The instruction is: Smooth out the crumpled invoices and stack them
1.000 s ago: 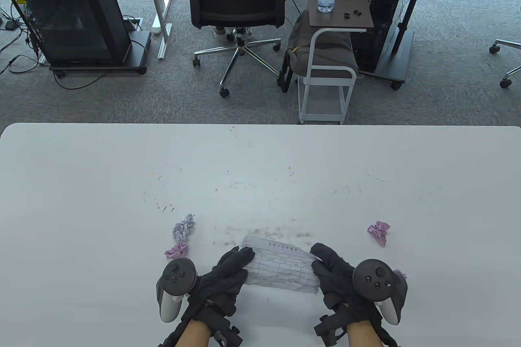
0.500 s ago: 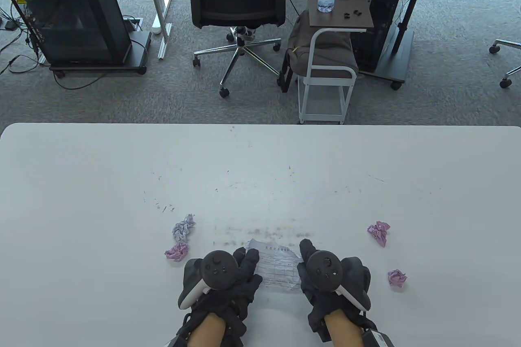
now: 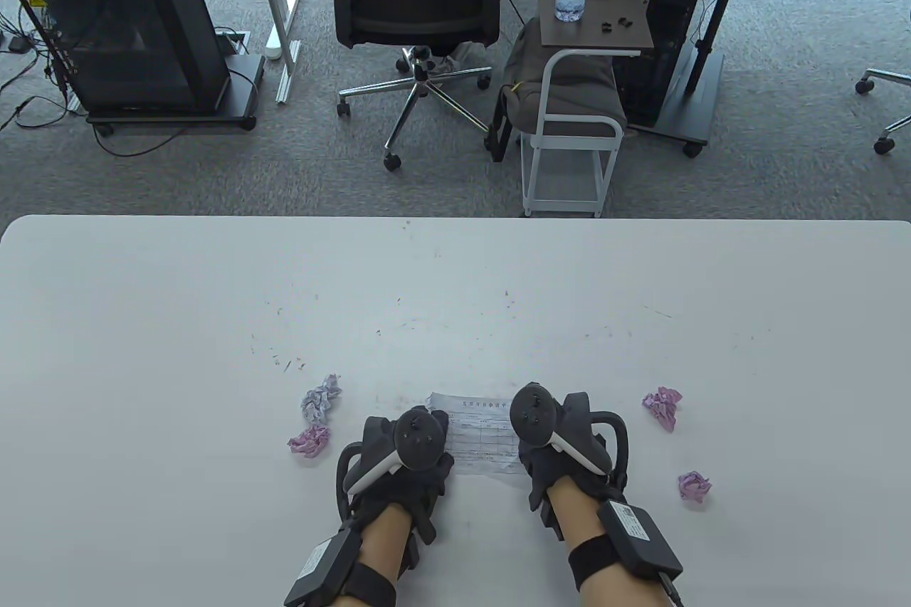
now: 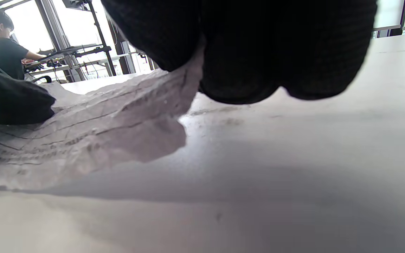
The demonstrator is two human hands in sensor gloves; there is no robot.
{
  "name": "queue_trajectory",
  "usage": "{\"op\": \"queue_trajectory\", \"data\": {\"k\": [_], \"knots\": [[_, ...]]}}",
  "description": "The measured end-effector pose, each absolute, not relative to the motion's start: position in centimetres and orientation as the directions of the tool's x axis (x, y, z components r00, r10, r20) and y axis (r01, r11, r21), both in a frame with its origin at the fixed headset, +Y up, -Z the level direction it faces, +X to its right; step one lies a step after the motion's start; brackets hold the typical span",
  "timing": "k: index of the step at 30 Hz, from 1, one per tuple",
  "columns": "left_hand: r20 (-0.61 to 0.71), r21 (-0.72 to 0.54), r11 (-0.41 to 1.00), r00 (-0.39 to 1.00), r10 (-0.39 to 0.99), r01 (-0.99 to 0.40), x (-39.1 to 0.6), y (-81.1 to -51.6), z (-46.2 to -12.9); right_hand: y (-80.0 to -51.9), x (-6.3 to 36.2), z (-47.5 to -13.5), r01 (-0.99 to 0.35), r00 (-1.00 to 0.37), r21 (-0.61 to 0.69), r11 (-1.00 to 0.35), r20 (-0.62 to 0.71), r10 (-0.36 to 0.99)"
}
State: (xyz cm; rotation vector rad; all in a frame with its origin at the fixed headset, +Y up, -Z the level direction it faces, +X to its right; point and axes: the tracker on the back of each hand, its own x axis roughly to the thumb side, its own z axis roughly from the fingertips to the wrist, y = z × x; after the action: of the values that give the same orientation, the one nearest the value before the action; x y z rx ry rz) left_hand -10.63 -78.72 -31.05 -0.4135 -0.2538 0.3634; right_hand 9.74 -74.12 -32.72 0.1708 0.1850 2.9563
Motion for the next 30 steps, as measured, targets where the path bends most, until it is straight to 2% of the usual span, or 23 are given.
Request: {"op": "queue_trajectory", "data": {"k": [5,17,22,27,28,30], "knots": [[0.175,-0.489,0.847,0.928,0.329,-0.208,-10.3,-79.7,-31.2,-75.4,9.5,-33.5,-0.102,-0.988,0.165,-0.981,0.102,0.12],[0.119,-0.514,0.818,0.922,0.368,-0.26,-10.6,-80.1,-31.0,-76.3,8.6,-33.7,0.084,-0.987,0.117,-0.99,0.15,-0.066],[0.119,-0.521,0.807,0.913,0.391,-0.278,-10.7,-80.1,-31.0,-74.9,9.7,-33.1,0.065,-0.988,0.095,-0.993,0.144,-0.051],[0.12,-0.509,0.809,0.907,0.404,-0.293,-10.9,-80.1,-30.9,-73.0,11.9,-31.4,0.126,-0.981,0.053,-0.991,0.158,-0.117],[0.125,-0.505,0.811,0.905,0.406,-0.294,-11.0,-80.0,-30.8,-72.7,12.5,-31.2,0.134,-0.982,0.047,-0.99,0.141,-0.127],[0.148,-0.476,0.83,0.904,0.401,-0.291,-11.2,-79.6,-30.7,-71.6,15.2,-30.5,0.158,-0.987,0.069,-0.985,0.013,-0.157]]}}
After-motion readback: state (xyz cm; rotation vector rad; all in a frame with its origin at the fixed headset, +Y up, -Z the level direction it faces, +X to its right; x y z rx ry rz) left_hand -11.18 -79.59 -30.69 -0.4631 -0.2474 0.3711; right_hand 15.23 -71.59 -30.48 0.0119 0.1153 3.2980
